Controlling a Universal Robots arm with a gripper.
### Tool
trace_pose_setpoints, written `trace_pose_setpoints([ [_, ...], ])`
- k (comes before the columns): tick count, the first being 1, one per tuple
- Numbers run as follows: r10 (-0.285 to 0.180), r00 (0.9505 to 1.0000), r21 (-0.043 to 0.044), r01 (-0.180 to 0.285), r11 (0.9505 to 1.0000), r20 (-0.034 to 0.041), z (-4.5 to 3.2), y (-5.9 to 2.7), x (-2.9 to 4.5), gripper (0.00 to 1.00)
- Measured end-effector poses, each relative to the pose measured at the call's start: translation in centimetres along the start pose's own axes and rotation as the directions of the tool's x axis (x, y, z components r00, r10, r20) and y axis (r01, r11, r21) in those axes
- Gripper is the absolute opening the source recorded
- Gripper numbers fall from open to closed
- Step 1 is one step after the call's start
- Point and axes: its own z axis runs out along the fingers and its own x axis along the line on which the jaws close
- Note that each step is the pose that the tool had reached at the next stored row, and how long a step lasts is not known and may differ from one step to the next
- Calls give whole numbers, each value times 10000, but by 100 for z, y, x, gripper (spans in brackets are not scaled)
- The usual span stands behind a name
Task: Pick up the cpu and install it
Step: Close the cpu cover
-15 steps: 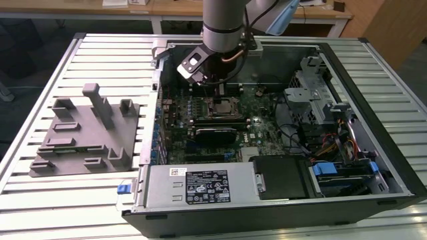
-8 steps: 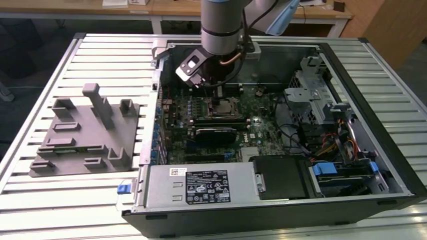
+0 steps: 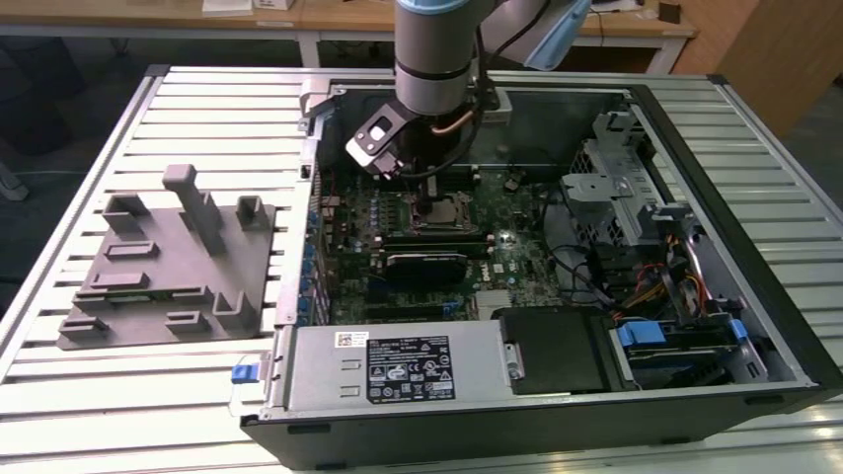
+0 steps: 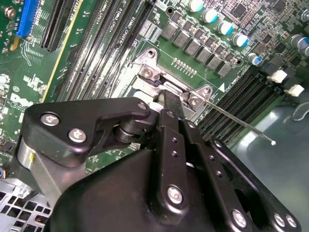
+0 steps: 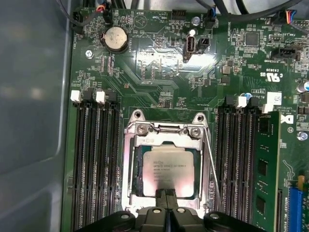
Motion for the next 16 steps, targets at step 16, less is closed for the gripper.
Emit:
trace_pose_setpoints([
  [16,1,10000,18,-1,10000,-7,17,57,-2,11],
])
